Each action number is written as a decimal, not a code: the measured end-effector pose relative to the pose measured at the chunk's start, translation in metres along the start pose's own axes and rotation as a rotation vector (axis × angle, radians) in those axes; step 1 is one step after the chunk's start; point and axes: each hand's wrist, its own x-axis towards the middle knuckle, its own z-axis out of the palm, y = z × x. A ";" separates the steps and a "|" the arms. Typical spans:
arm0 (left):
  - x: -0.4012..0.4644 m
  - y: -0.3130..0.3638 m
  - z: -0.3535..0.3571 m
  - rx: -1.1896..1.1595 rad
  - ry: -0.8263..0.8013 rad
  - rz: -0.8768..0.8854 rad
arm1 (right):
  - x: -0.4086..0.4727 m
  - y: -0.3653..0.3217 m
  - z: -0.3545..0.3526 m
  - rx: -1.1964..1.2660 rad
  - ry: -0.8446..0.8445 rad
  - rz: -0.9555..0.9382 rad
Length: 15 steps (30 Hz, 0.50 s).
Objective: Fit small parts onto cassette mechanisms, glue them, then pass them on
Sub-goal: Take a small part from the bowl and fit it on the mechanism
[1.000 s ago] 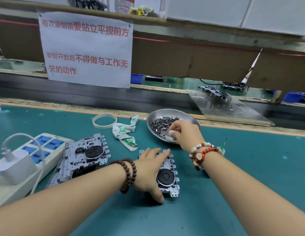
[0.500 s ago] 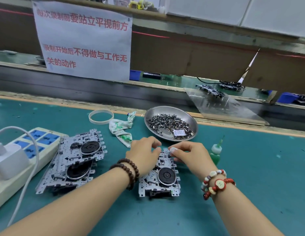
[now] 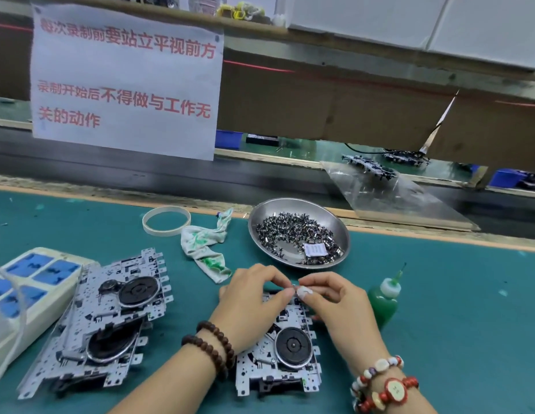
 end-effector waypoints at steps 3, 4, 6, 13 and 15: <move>0.001 -0.001 0.003 -0.010 0.015 0.006 | 0.000 0.003 0.001 -0.037 0.003 -0.015; 0.001 -0.001 0.003 -0.012 0.020 0.006 | -0.001 0.003 0.000 -0.045 0.001 -0.022; 0.002 -0.002 0.003 -0.019 0.018 0.001 | -0.001 0.004 0.001 -0.023 -0.007 -0.020; 0.003 -0.003 0.004 -0.017 0.004 -0.006 | -0.001 0.005 0.002 0.036 -0.021 -0.005; 0.004 -0.004 0.003 -0.026 -0.001 -0.004 | -0.001 0.005 0.000 -0.017 -0.037 -0.031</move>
